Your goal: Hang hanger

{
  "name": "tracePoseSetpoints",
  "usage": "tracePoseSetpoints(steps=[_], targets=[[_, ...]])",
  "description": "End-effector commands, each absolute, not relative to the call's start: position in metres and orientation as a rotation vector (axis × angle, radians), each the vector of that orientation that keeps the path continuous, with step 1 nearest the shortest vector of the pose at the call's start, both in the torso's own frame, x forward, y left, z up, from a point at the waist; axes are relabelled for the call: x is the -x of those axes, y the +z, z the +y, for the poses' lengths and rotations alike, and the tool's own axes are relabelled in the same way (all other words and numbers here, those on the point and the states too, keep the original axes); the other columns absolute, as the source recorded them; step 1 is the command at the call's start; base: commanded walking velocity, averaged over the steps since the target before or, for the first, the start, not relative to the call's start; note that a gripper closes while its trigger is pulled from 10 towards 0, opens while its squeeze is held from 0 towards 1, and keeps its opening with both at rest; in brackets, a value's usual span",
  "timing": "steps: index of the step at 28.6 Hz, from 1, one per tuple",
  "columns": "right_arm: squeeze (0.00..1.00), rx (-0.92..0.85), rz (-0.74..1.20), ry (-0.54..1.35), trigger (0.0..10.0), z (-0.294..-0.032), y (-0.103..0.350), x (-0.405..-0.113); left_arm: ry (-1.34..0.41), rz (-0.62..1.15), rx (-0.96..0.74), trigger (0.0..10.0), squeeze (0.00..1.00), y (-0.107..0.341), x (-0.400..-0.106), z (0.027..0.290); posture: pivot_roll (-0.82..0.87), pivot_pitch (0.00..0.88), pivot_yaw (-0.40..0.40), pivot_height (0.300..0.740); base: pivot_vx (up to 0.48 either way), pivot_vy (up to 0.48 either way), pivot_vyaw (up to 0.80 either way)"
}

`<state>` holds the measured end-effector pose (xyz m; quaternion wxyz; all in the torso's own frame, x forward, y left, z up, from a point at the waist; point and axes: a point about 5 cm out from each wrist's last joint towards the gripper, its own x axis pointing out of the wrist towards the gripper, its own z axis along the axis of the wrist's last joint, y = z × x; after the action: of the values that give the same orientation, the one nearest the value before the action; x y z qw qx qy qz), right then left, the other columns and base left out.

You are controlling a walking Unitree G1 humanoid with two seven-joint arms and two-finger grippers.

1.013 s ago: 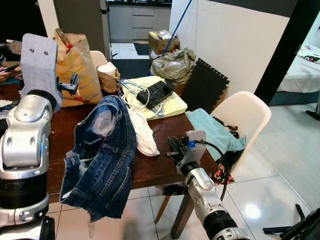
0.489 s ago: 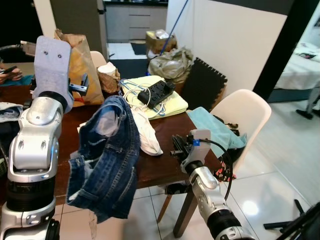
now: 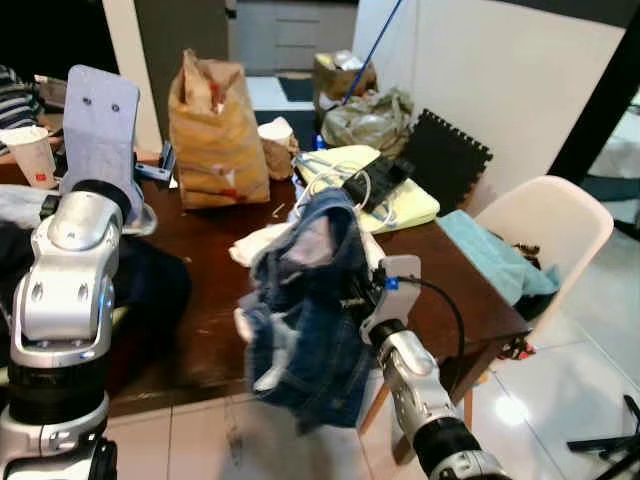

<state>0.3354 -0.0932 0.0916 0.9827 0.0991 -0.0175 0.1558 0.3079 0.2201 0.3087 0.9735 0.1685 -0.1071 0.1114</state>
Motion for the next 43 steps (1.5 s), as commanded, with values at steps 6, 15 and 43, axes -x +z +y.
tracePoseSetpoints(steps=[6, 15, 43], targets=[[0.0, -0.196, -0.036, 0.318, 10.0, -0.092, 0.093, -0.336, 0.244, -0.184, -0.336, 10.0, 0.0, 0.309, -0.305, 0.226, 0.1, 0.0, -0.082, 0.74, 0.04, -0.155, 0.0], [0.0, -0.199, -0.034, 0.315, 10.0, -0.093, 0.092, -0.336, 0.287, -0.177, -0.309, 10.0, 0.0, 0.31, -0.305, 0.23, 0.1, 0.0, -0.078, 0.74, 0.0, -0.345, 0.0], [0.0, -0.389, -0.495, 0.211, 10.0, -0.116, 0.163, -0.338, 0.196, -0.17, -0.351, 10.0, 0.0, 0.306, -0.308, 0.225, 0.09, 0.0, -0.077, 0.74, 0.0, -0.103, 0.0]])
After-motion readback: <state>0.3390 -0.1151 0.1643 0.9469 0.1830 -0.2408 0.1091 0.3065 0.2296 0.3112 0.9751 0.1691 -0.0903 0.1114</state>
